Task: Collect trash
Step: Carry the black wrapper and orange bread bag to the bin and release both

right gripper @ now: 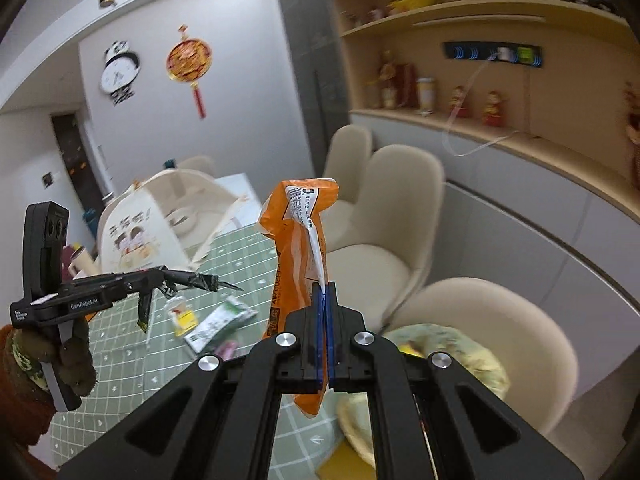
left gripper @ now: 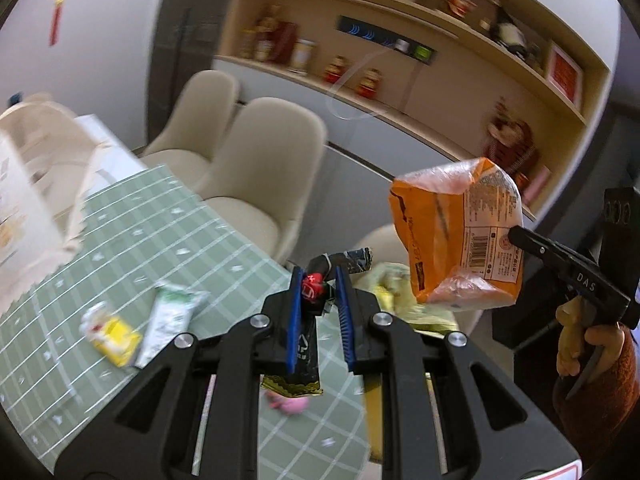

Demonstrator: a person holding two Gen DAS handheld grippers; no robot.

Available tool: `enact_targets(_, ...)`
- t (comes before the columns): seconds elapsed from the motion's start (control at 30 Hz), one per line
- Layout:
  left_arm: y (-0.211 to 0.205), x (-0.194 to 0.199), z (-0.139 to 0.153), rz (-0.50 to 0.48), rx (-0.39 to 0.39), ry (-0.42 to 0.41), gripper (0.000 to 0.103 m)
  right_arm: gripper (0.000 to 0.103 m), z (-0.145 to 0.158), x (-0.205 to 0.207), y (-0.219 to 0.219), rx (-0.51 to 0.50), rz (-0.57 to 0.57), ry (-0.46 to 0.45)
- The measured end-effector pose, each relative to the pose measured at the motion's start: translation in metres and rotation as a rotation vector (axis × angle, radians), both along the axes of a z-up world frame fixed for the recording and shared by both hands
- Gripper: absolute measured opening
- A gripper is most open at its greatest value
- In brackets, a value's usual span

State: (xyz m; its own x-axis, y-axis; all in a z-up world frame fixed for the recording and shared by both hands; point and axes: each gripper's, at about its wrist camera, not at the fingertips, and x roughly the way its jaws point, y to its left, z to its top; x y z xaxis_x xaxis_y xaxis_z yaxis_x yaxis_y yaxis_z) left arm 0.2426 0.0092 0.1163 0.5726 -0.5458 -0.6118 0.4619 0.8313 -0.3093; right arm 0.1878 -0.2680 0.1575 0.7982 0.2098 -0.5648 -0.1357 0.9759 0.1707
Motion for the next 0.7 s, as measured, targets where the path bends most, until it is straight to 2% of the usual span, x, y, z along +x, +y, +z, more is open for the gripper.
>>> enact_targets(0.2, -0.068, 0.009, -0.008, -0.095, -0.03, 0.05, 0.016, 0.004, 0.002, -0.024, -0.061, -0.008, -0.087, -0.014)
enact_targets(0.33, -0.11, 0.021, -0.027, -0.148, -0.057, 0.137, 0.016, 0.004, -0.005, -0.032, -0.092, -0.001, -0.131, -0.007)
enact_targets(0.5, -0.164, 0.035, -0.059, -0.2, -0.034, 0.238, 0.016, 0.004, -0.023, -0.04, -0.135, 0.017, -0.184, 0.013)
enact_targets(0.7, -0.22, 0.049, -0.086, -0.253, 0.007, 0.29, 0.016, 0.004, -0.041, -0.037, -0.174, 0.044, -0.241, 0.046)
